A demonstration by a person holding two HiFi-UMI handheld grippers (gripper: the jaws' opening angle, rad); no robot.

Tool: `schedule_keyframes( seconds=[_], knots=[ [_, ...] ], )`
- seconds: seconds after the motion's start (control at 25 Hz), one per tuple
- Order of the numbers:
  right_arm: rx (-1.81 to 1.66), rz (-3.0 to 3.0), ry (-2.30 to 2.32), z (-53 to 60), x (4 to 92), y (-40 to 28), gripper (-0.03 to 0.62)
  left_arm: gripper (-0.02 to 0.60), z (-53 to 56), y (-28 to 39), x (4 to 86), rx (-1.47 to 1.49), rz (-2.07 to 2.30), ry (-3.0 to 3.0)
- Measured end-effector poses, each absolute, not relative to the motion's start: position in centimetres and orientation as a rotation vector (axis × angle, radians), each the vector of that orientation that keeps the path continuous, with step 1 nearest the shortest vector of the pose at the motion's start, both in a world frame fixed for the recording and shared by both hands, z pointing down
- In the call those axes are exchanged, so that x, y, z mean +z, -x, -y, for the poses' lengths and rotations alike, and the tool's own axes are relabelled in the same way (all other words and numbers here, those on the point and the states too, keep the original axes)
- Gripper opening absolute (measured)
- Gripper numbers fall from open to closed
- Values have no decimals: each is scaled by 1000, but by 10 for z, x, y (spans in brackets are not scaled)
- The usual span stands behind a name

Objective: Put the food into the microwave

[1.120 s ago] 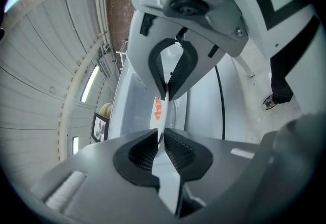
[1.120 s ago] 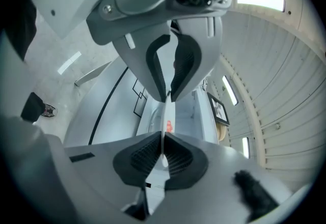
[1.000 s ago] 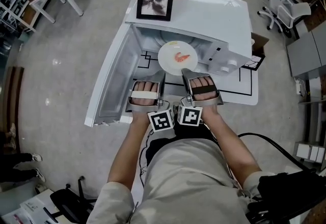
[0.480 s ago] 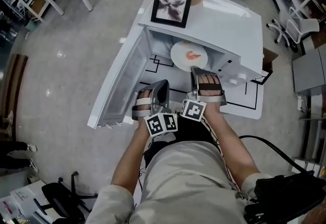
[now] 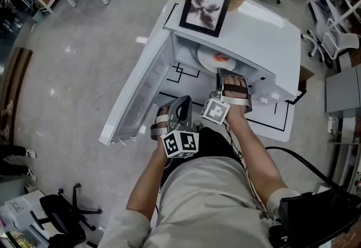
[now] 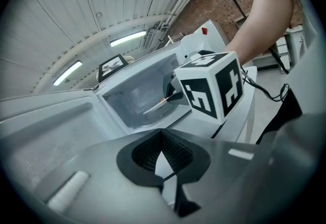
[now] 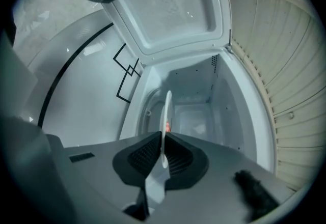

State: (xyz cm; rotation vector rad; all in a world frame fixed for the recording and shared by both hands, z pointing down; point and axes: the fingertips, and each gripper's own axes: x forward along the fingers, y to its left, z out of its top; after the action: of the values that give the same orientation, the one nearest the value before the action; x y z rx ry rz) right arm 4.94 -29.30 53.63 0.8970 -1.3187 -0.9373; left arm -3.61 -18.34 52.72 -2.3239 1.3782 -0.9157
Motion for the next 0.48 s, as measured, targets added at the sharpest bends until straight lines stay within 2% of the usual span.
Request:
schedule_keyframes(
  seconds=[0.48],
  knots=[
    [-892, 1314, -892, 327, 549, -49, 26, 8, 179, 56, 540, -969, -1455, 2339]
  ],
)
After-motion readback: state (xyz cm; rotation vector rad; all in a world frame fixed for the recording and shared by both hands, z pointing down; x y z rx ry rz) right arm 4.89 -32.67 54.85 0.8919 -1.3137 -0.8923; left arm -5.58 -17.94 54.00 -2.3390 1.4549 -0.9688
